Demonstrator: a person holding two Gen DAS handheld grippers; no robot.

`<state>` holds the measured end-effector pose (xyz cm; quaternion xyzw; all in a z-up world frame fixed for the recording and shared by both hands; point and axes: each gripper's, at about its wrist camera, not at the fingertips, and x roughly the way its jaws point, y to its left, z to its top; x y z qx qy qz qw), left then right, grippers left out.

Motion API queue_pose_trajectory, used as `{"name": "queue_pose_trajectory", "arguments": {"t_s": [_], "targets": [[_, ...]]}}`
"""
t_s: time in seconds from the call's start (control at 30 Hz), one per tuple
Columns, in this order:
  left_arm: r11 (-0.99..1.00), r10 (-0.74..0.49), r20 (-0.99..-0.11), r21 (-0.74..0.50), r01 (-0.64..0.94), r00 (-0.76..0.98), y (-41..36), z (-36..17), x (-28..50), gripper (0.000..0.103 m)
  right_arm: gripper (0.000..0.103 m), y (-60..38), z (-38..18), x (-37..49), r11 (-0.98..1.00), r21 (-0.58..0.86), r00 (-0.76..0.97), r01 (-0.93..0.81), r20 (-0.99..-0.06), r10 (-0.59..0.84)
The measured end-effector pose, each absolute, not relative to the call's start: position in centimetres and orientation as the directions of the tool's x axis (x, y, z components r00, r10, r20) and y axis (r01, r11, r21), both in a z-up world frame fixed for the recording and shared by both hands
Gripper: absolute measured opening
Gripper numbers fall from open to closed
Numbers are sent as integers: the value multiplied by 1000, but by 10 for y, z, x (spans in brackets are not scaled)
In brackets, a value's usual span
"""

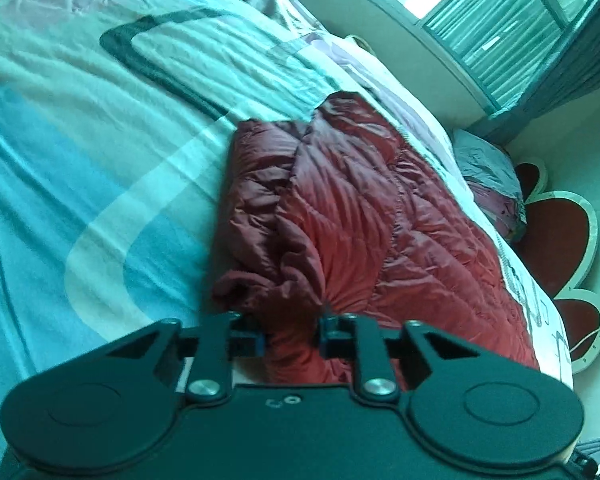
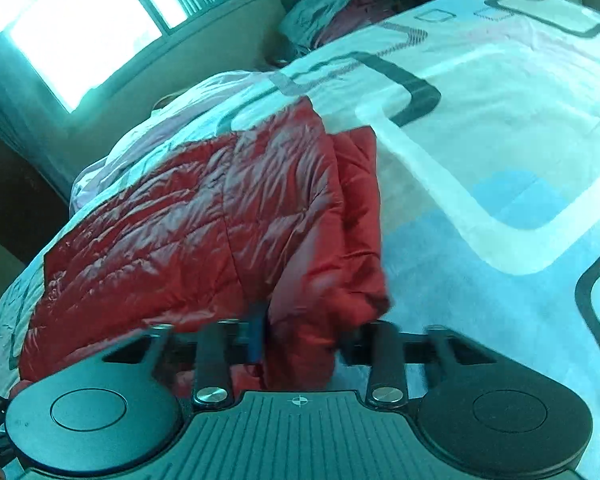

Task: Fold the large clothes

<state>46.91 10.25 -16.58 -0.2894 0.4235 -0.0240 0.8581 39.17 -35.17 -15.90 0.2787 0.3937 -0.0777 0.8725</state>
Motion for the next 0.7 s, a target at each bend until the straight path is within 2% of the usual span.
{"name": "queue_pose_trajectory", "arguments": {"t_s": [0.1,0.27,0.7], "targets": [[843,-292,-699,-510,-169,653,103,-155,460,15,19,-351,-149,386,845,415,691,337,-719,78],[846,-324,-704,-514,-138,632,116,-140,435,15,18,-345,-132,358,855,411,696,315,-713,86],[850,-334,-760,-498,-170,557,144,-140,290,15,18,-327,-134,238,875,398,628,274,-763,150]]}}
